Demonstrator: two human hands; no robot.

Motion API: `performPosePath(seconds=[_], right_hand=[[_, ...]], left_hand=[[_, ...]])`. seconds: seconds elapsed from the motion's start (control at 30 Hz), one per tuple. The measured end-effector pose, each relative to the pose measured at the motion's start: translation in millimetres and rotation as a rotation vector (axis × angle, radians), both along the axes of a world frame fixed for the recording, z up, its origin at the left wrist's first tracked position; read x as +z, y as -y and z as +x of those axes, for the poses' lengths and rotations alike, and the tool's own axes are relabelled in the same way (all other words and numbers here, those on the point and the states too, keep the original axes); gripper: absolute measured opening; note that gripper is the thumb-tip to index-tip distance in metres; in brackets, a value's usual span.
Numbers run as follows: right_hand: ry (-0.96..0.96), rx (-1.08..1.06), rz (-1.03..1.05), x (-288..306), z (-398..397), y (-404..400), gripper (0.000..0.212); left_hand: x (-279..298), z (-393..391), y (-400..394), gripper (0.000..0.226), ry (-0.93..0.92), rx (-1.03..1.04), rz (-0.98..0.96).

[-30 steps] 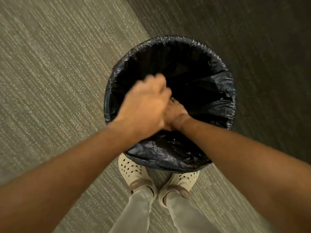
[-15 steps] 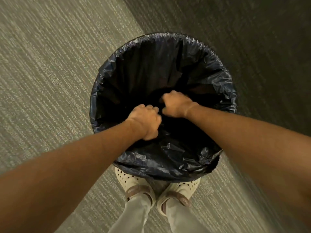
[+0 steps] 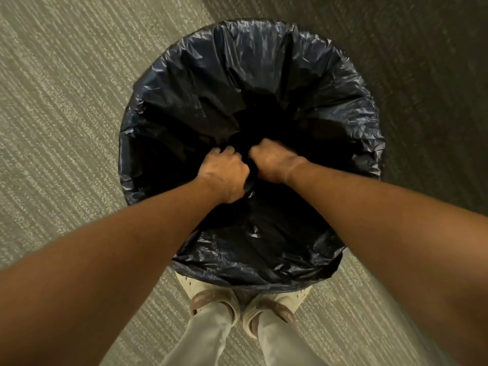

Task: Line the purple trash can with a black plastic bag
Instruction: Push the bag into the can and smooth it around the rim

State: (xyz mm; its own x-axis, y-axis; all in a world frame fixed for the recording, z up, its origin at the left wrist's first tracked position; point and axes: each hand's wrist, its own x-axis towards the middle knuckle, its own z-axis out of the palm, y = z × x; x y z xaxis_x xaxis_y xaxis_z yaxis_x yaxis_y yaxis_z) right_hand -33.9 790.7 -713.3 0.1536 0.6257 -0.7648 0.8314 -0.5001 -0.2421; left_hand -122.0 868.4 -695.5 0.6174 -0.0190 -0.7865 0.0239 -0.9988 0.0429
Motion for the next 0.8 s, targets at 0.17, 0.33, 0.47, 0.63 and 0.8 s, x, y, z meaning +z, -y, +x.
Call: performPosePath(seconds=[0.17, 0.33, 0.47, 0.63, 0.8], right_hand=[[0.055, 0.29, -0.498, -13, -8, 22, 0.088], [-0.001, 0.157, -0.419, 2, -9, 17, 0.087], [-0.15, 0.074, -0.372, 27, -26, 13, 0.074], [-0.234, 0.104, -0.507, 34, -57, 32, 0.073], [-0.241, -0.026, -0.404, 45, -58, 39, 0.073]], left_hand=[[-13, -7, -17, 0.086, -0.212, 0.006, 0.243], [0, -11, -15, 0.079, -0.155, -0.042, 0.236], [23, -13, -2, 0.073, -0.303, 0.118, 0.058], [33, -41, 0, 0.068, -0.465, 0.009, 0.063], [51, -45, 0, 0.065, -0.292, 0.014, 0.046]])
